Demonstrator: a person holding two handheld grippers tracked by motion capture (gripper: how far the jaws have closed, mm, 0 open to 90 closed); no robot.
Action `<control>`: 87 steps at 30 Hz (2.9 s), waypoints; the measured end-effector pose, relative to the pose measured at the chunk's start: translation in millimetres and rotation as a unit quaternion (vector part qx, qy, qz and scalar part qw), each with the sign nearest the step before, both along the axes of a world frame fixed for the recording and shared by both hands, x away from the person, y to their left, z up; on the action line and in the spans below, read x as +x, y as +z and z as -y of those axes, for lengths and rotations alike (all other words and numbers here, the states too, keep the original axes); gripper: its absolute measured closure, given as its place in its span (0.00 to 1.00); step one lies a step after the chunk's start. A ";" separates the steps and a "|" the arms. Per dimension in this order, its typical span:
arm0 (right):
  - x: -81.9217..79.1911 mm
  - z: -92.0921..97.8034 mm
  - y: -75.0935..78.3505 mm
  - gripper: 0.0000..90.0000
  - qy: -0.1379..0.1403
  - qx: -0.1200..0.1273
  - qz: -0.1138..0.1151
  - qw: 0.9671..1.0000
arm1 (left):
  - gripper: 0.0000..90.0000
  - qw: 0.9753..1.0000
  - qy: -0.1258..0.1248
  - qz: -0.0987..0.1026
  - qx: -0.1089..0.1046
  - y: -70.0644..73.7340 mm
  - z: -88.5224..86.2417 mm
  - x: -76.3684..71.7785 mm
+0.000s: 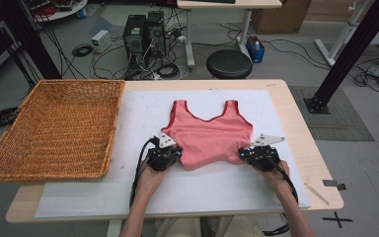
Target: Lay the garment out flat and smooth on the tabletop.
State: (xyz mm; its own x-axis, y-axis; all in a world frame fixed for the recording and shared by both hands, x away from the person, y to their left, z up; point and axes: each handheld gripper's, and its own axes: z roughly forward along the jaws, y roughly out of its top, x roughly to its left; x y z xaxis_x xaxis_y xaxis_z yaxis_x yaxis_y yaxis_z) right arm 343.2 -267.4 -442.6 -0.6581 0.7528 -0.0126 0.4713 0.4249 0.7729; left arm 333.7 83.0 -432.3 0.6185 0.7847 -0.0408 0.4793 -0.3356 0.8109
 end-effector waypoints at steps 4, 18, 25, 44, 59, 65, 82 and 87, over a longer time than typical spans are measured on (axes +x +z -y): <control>-28.2 18.4 12.7 1.00 -0.009 0.038 0.016 0.999 | 0.97 1.000 -0.023 0.008 -0.008 19.2 -9.5 -18.7; -100.9 38.5 24.0 0.69 0.003 0.058 -0.006 0.998 | 0.68 0.999 -0.023 0.001 -0.024 33.9 -27.6 -65.5; -63.3 35.0 25.1 0.59 -0.029 0.033 0.015 0.999 | 0.62 1.000 -0.019 -0.012 -0.012 34.9 -2.9 -33.9; 22.9 12.9 13.6 0.97 -0.079 -0.035 0.071 0.994 | 0.96 0.999 0.031 0.028 0.031 18.3 3.0 56.0; -17.3 21.9 12.6 0.64 -0.068 -0.011 0.054 0.996 | 0.63 0.995 0.041 0.088 -0.005 40.4 -16.2 2.2; -12.4 17.9 4.2 0.60 -0.069 0.002 0.037 0.997 | 0.64 0.999 -0.005 0.023 -0.032 32.5 -13.7 -5.1; 36.3 9.4 2.1 1.00 -0.087 -0.015 0.049 0.995 | 0.97 0.997 0.054 0.031 0.038 12.6 -4.2 79.2; 38.2 6.1 -4.3 0.78 -0.084 -0.032 0.030 0.996 | 0.78 0.998 0.058 0.018 0.036 10.5 -5.4 82.3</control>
